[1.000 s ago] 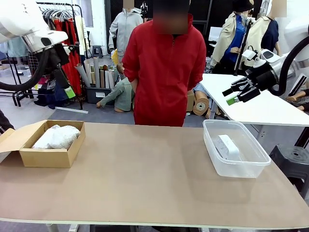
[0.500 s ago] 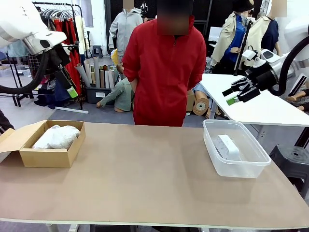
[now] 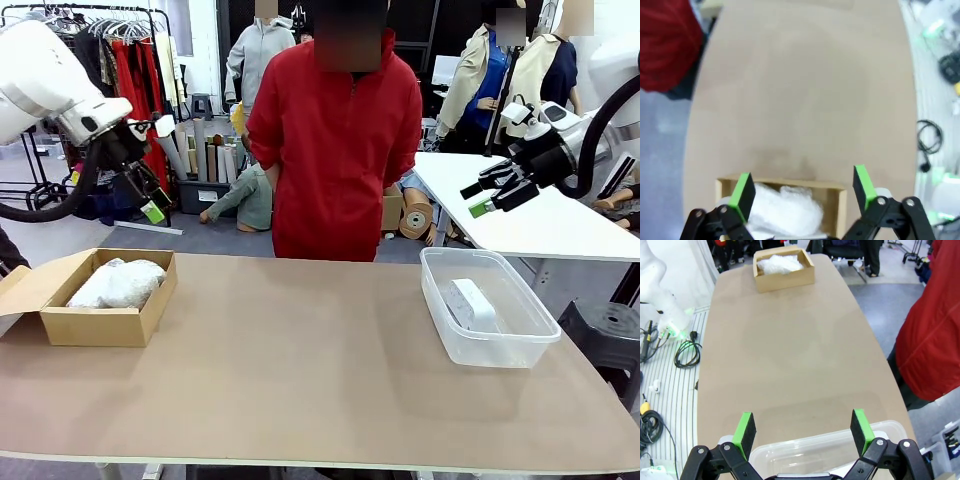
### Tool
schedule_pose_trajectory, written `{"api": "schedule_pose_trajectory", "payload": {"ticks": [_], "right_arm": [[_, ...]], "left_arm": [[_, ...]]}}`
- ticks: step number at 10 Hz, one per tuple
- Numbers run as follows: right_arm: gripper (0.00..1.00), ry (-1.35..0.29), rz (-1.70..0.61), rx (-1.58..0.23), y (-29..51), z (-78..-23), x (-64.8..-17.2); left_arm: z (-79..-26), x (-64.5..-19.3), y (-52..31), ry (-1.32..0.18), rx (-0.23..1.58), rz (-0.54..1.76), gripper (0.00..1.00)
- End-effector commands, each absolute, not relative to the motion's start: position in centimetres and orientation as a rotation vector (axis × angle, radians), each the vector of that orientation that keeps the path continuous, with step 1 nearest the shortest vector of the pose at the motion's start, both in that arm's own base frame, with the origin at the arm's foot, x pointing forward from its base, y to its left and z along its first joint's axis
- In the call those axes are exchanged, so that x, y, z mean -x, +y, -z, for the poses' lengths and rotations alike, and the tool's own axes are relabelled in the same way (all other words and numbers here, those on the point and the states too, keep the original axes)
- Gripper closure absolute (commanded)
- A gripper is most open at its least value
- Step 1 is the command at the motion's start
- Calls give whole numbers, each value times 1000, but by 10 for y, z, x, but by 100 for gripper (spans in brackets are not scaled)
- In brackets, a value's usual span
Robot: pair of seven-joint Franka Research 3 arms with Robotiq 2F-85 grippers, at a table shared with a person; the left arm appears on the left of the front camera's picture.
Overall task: Separate and place wrapped and unwrapped clocks.
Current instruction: If the picked Digital clock is wrapped, place it in the Package Box ; if not, place it in the Organizing box.
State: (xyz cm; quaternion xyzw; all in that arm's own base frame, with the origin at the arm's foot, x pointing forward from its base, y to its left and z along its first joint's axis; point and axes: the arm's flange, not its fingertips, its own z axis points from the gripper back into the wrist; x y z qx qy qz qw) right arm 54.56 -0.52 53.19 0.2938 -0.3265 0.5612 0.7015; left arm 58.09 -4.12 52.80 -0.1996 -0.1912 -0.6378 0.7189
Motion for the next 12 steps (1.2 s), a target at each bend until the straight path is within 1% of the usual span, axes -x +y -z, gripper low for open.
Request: {"api": "schedule_pose_trajectory", "payload": {"ticks": [1,3,5,6,8,12], "right_arm": [[0,-731,-1252,-653,-4,-534,-545],[0,-731,-1252,-653,-4,-534,-545],[0,-731,-1252,-653,-4,-534,-545],[0,-731,-1252,-653,-4,-534,-545],[0,-731,-1252,-653,-4,-534,-545],[0,-731,-1252,-653,-4,-534,-545]], "left_arm": [[-543,-576,-32,-562,424,1614,0],[-548,-572,-27,-659,448,1637,0],[-556,-570,-22,-821,494,1539,0],[-559,-570,-19,-870,487,1489,0],[-556,-574,-18,-894,503,1444,0],[-546,-584,-10,-888,567,1381,0]]}}
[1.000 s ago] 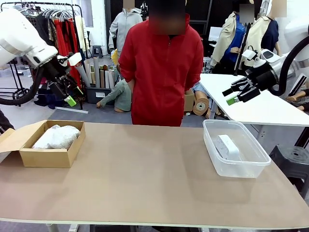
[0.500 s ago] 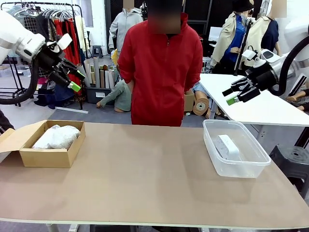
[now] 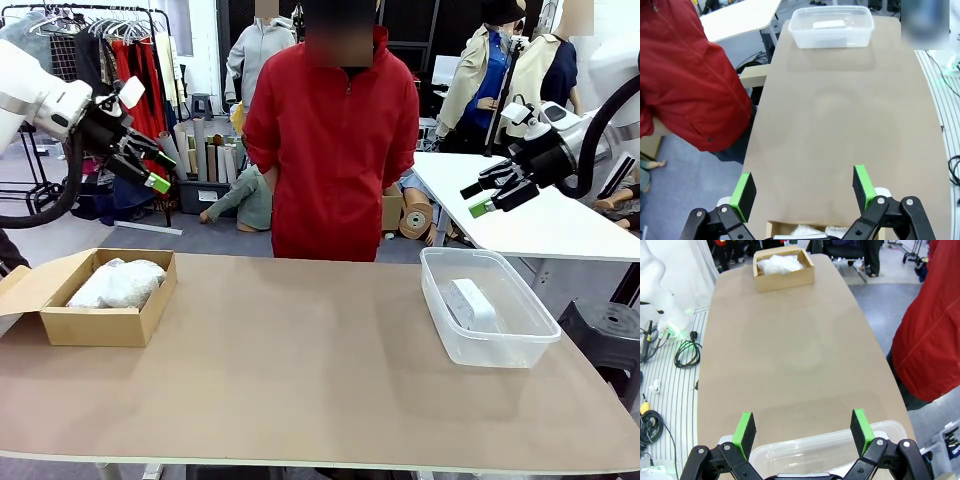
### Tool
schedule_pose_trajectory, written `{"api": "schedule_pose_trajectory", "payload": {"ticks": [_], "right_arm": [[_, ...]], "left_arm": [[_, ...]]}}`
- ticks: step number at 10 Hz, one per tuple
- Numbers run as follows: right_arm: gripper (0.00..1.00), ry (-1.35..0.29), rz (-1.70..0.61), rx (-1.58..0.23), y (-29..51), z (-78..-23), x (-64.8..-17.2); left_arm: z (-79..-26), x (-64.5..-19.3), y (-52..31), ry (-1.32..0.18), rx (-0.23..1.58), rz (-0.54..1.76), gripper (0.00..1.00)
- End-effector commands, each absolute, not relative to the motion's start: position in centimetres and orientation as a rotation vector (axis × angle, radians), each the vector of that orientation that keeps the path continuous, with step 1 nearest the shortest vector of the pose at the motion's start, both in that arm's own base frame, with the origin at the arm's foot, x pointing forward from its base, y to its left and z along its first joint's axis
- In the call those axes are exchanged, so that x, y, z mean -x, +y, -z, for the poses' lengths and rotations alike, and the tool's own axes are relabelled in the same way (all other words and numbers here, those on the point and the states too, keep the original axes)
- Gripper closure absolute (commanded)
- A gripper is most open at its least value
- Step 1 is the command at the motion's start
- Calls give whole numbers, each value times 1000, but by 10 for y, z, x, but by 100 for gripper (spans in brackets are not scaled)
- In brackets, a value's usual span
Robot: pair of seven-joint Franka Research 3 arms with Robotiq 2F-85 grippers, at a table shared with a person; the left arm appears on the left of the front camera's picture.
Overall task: Separate and place wrapped and unwrapped clocks.
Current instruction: If the picked Digital clock is wrapped, place it in the Package Box ; if not, place it in the Organizing box.
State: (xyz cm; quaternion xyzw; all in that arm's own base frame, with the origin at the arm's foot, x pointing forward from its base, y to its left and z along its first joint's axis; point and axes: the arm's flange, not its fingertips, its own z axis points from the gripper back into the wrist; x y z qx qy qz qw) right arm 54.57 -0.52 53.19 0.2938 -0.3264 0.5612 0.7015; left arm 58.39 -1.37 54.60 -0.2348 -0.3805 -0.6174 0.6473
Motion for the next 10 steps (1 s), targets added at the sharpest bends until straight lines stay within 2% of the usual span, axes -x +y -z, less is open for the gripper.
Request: {"api": "schedule_pose_trajectory", "payload": {"ticks": [1,10], "right_arm": [[0,-731,-1252,-653,-4,-534,-545],[0,-731,-1252,-653,-4,-534,-545]], "left_arm": [[-545,-586,-9,-887,584,1371,0],[-533,-589,-9,-850,574,1373,0]]}}
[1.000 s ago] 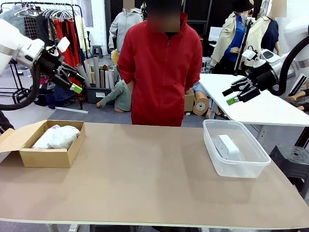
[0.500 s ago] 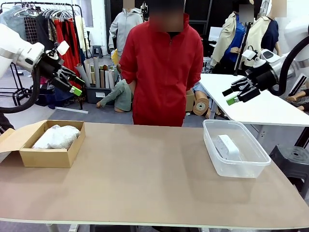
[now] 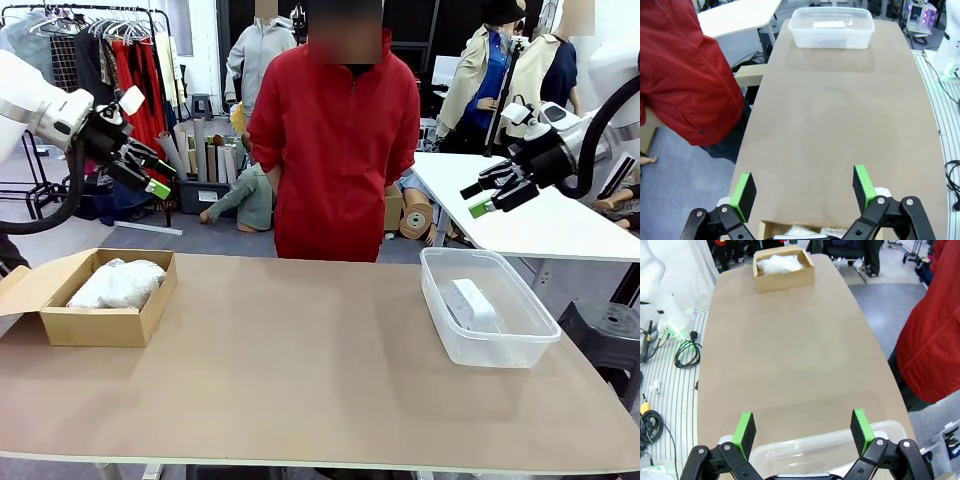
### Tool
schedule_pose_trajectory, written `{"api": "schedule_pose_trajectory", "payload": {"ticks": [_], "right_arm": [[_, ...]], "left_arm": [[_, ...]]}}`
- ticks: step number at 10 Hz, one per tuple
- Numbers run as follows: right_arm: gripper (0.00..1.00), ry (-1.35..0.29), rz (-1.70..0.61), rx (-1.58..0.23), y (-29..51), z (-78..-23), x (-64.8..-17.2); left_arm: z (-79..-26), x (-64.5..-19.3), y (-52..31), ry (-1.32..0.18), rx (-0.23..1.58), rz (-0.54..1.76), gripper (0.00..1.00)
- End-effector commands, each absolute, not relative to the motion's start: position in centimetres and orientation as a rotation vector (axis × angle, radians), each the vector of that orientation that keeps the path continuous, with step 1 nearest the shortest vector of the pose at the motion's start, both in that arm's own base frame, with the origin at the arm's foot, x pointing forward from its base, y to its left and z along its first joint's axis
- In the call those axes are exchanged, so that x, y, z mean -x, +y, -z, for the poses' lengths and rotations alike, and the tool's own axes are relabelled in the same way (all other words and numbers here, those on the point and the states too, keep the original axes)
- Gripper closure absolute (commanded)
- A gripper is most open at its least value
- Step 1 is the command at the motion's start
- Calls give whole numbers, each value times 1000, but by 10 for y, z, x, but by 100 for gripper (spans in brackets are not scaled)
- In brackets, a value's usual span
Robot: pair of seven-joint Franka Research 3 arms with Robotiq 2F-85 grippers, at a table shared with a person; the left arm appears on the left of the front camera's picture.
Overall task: Separate and place wrapped and unwrapped clocks.
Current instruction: If the picked Digital clock is wrapped, place it in the Package Box ; if not, place it in the Organizing box.
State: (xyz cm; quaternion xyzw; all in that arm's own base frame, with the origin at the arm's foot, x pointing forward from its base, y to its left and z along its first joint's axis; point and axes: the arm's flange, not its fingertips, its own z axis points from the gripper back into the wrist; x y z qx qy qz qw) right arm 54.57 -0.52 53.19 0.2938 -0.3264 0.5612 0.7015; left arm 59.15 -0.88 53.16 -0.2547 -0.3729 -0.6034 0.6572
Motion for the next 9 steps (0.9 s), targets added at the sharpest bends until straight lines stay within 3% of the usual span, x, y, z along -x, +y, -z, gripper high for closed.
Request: {"api": "schedule_pose_trajectory", "payload": {"ticks": [1,9], "right_arm": [[0,-731,-1252,-653,-4,-534,-545],[0,-731,-1252,-653,-4,-534,-545]], "left_arm": [[-533,-589,-9,-850,574,1373,0],[-533,-589,-9,-850,574,1373,0]]}}
